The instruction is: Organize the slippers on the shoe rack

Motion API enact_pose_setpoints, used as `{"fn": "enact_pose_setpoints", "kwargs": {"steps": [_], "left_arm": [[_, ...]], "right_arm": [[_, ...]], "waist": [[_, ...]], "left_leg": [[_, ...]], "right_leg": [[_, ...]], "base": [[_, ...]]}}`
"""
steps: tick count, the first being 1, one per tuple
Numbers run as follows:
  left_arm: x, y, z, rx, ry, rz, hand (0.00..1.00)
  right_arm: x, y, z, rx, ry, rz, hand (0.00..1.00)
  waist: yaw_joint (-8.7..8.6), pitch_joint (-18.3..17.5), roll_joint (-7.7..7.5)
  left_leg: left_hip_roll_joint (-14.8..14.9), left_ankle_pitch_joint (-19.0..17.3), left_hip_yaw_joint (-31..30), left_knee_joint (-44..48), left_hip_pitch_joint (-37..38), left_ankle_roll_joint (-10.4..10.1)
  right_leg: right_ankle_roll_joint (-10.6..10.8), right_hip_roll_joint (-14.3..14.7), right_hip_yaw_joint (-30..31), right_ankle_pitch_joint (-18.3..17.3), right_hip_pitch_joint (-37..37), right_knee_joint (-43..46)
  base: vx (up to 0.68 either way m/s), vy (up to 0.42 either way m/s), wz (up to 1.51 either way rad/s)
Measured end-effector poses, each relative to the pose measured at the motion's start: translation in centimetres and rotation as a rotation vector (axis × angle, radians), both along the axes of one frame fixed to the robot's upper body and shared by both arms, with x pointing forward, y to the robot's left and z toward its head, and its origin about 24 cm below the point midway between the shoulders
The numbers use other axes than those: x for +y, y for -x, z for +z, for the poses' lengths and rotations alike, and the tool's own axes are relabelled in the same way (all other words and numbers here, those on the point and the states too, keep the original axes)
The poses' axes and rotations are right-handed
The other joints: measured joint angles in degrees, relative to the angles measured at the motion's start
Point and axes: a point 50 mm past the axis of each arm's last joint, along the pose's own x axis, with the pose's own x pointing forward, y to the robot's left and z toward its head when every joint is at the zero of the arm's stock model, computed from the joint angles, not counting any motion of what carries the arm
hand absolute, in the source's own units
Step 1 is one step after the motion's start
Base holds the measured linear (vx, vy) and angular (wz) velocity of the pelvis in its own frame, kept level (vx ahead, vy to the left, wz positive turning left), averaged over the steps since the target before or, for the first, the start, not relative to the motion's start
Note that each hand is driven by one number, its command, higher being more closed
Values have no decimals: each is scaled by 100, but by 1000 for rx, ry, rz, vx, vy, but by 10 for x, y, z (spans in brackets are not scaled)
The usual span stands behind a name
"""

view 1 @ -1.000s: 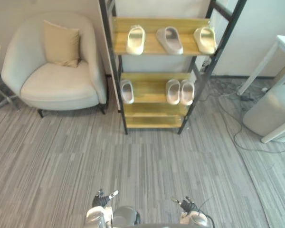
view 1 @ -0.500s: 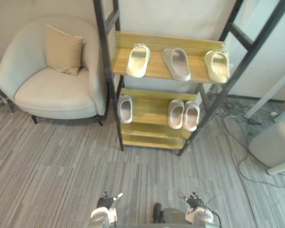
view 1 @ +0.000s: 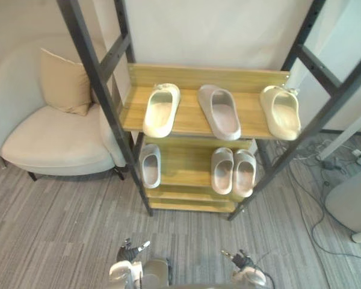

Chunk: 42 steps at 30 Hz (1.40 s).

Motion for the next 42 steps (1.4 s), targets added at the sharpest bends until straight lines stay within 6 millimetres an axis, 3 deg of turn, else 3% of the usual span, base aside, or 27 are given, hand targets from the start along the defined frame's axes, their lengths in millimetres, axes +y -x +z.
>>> {"fn": "enact_pose_setpoints", "kwargs": {"steps": [2, 3, 4, 5, 7, 10, 12, 13, 14, 16, 19, 25, 38, 42], "left_arm": [[-1, 2, -1, 8, 3, 0, 0], [-1, 3, -2, 13, 5, -3, 0], [-1, 3, -2, 16, 6, -3, 0], [0, 4, -2, 19, 4, -2, 0], [3, 7, -4, 36, -4, -4, 0], [6, 8, -4, 42, -10, -2, 0], [6, 8, -4, 41, -12, 1, 0], [8, 9, -4, 43, -14, 10, 0], [6, 10, -5, 49, -10, 11, 0], [-4, 16, -9, 79, 20, 10, 0], [-11, 19, -11, 89, 41, 13, 0], [-11, 21, -11, 96, 34, -3, 0], [-10, 19, -10, 99, 11, -53, 0], [-12, 17, -10, 101, -7, -105, 0]], "right_arm": [[3, 2, -1, 5, -6, 8, 0], [3, 2, 0, 2, -6, 17, 0], [3, 1, 0, -1, -4, 20, 0], [3, 1, 0, -5, 5, 36, 0], [2, 3, 0, -3, 14, 43, 0], [-2, 4, 0, -7, 24, 28, 0], [-5, 7, -1, 5, 26, 24, 0], [-5, 7, -2, 10, 26, 24, 0], [-6, 8, -2, 13, 28, 25, 0], [-11, 11, -3, 28, 41, 23, 0], [-15, 12, -3, 33, 47, 13, 0], [-19, 14, -3, 40, 54, 3, 0], [-24, 16, -2, 28, 83, -49, 0], [-27, 12, 9, -55, 133, -17, 0]], "waist": [[46, 0, 2], [63, -3, 2], [63, -1, 2], [53, 26, 18], [34, -45, -50], [-71, -78, -98], [-90, -126, -170], [-80, -170, -209], [-80, -205, -177], [-101, -384, 53], [-108, -406, 173], [-128, -415, 202], [-144, -407, 166], [-192, -394, 191]], "left_leg": [[-37, -59, 200, -223, 334, 91], [-47, -105, 254, -354, 541, 128], [-47, -149, 242, -422, 623, 150], [-46, -255, 221, -489, 809, 191], [-80, -412, 57, -479, 1009, 203], [-120, -491, -354, -477, 1111, 158], [-219, -542, -555, -446, 1115, 60], [-267, -600, -606, -418, 1138, -25], [-231, -607, -629, -424, 1165, -38], [-12, -624, -667, -609, 1245, -84], [155, -587, -742, -893, 1526, -150], [218, -538, -775, -1116, 1791, -227], [-84, -517, -671, -1110, 1789, -222], [-100, -480, -547, -1230, 1790, -158]], "right_leg": [[63, -81, 104, -19, -82, 479], [257, -99, 160, -3, -279, 1039], [322, -96, 160, 21, -381, 1360], [552, -98, 135, 11, -798, 2273], [531, -178, 37, -280, -1184, 2880], [475, -256, 38, -345, -1344, 2228], [357, -288, 241, 74, -1339, 1358], [432, -330, 223, 227, -1319, 1061], [440, -311, 201, 214, -1279, 995], [320, -119, 155, 306, -1085, 546], [229, 51, 90, 418, -759, 145], [200, 98, 10, 460, -430, -200], [441, -175, 170, 779, -248, -718], [442, -189, 243, 779, -319, -718]], "base": [[225, 150, -45], [136, 107, -37], [140, 114, -29], [114, 75, -7], [130, 35, 21], [120, -51, 84], [169, -102, 68], [157, -127, 33], [311, -215, 15], [313, -185, -6], [207, -136, -5], [99, -47, 3], [-25, 44, -6], [-83, -9, -14]]}}
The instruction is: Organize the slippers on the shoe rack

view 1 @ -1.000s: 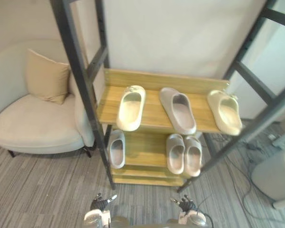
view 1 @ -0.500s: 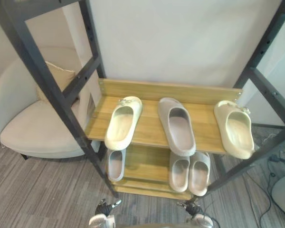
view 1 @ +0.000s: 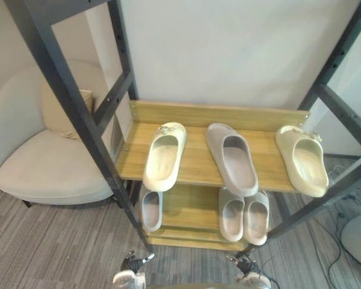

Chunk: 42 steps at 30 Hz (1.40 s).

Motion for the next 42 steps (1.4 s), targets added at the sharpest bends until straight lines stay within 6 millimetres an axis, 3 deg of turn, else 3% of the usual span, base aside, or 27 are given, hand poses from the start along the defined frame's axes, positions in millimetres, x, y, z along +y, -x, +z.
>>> {"fn": "enact_pose_setpoints", "kwargs": {"steps": [4, 8, 13, 19, 25, 33, 42], "left_arm": [[0, -1, 0, 1, -9, -34, 0], [-2, 1, 0, 1, -16, -62, 0], [-3, 2, 1, -4, -25, -96, 0], [-6, 3, 3, -28, -35, -138, 0], [-7, 5, 4, -34, -37, -150, 0], [-8, 7, 4, -32, -44, -181, 0], [-7, 12, 2, -21, -45, -210, 0]], "right_arm": [[-12, -16, 23, -143, 65, 29, 0], [-26, -28, 63, -343, 144, 42, 0], [-31, -25, 91, -453, 204, 52, 0], [-33, -28, 144, -676, 280, 66, 0], [-26, -28, 183, -846, 331, 110, 0], [-9, -28, 226, -1059, 344, 174, 0], [-5, -41, 247, -1185, 394, 268, 0]], "waist": [[-118, 22, 30], [-233, 17, 48], [-287, 18, 51], [-360, 7, 66], [-445, -4, 63], [-527, -37, 60], [-550, -151, 10]], "left_leg": [[51, 27, 116, -99, -1, 45], [160, 47, 250, -205, 10, 11], [250, 62, 369, -210, 43, -16], [278, 62, 512, -170, -3, -17], [269, 61, 612, -151, 4, -16], [248, 57, 642, -77, -10, -10], [148, 93, 429, -61, -185, 44]], "right_leg": [[4, 68, 135, 23, -153, 16], [-36, 193, 287, 51, -268, 79], [-80, 297, 407, 85, -332, 106], [-99, 335, 561, 97, -517, 205], [-81, 326, 629, 113, -563, 254], [-78, 323, 683, 112, -613, 335], [-37, 229, 580, 139, -656, 336]], "base": [[-54, -42, -20], [-60, -58, -21], [0, -53, -16], [-24, -20, -14], [-28, -2, -7], [-9, 1, -4], [-30, 2, 8]]}}
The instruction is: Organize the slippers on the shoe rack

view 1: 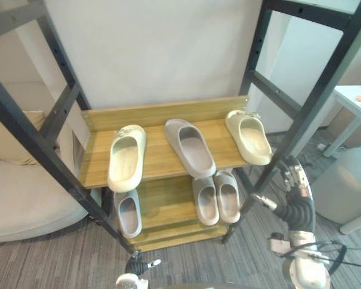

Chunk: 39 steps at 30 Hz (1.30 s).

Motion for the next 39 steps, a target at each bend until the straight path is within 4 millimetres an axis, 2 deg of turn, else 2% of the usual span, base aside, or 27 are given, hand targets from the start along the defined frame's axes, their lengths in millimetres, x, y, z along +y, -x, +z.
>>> {"fn": "enact_pose_setpoints", "kwargs": {"steps": [6, 10, 16, 18, 21, 22, 28, 39], "left_arm": [[2, 0, 0, -5, -4, -18, 0], [6, -2, 0, -3, -8, -46, 0], [10, -3, 0, 3, -17, -53, 0], [11, -5, 0, 4, -22, -75, 0], [12, -9, 1, -1, -26, -78, 0], [13, -10, 1, -2, -28, -79, 0], [15, -15, 2, -14, -29, -77, 0], [15, -16, 3, -17, -27, -75, 0]], "right_arm": [[2, -23, 16, -109, 37, 49, 0], [-4, -40, 11, -92, 85, 68, 0], [-10, -59, 18, -124, 95, 91, 0], [-21, -68, 16, -108, 100, 62, 0], [-34, -82, 15, -81, 127, 34, 0], [-39, -85, 13, -68, 131, 24, 0], [-60, -107, 11, 3, 169, -10, 0], [-70, -128, 31, -24, 194, -14, 0]], "waist": [[14, -11, -48], [21, 6, -174], [31, 22, -220], [41, 33, -234], [43, 109, -186], [43, 156, -221], [63, 229, -189], [67, 303, -138]], "left_leg": [[-114, 108, -166, 5, -10, 92], [-226, 164, -359, -28, -17, 161], [-323, 244, -444, -122, -51, 191], [-343, 247, -502, -123, -138, 186], [-368, 251, -562, -120, -235, 186], [-377, 255, -604, -108, -227, 183], [-352, 258, -783, -108, -336, 179], [-360, 257, -938, -114, -322, 180]], "right_leg": [[64, -113, -66, 216, 243, -342], [80, -237, -215, 228, 342, -393], [135, -334, -267, 263, 335, -451], [145, -353, -314, 294, 318, -542], [145, -358, -358, 299, 237, -563], [144, -357, -384, 299, 234, -580], [83, -326, -456, 342, 236, -742], [77, -324, -447, 346, 250, -738]], "base": [[10, 26, 16], [-55, 18, 22], [-38, 10, 8], [1, -4, 10], [37, -4, 10], [61, -4, 13], [81, -16, 11], [22, -4, 0]]}}
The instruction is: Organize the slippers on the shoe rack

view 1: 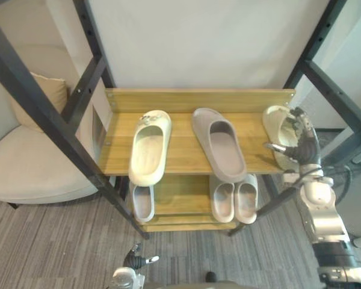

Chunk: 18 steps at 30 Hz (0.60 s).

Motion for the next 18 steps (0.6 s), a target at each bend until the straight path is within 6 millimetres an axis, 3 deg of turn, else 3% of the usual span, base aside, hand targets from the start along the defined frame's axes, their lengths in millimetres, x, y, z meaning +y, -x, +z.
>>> {"fn": "enact_pose_setpoints", "kwargs": {"steps": [5, 18], "left_arm": [[0, -1, 0, -3, 0, -1, 0], [0, -2, 1, -9, 1, 0, 0]], "right_arm": [[10, -8, 9, -19, 27, 49, 0], [13, -12, 5, 3, 22, 64, 0]], "waist": [[-5, 35, -2], [-11, 55, -24]], "left_leg": [[-1, 0, -66, -2, -7, -1], [-2, 23, -179, 4, -51, -38]], "right_leg": [[0, 5, -42, 0, 0, -1], [0, 9, -103, -1, -7, -10]], "base": [[-55, -28, 3], [-31, -17, 3]]}}
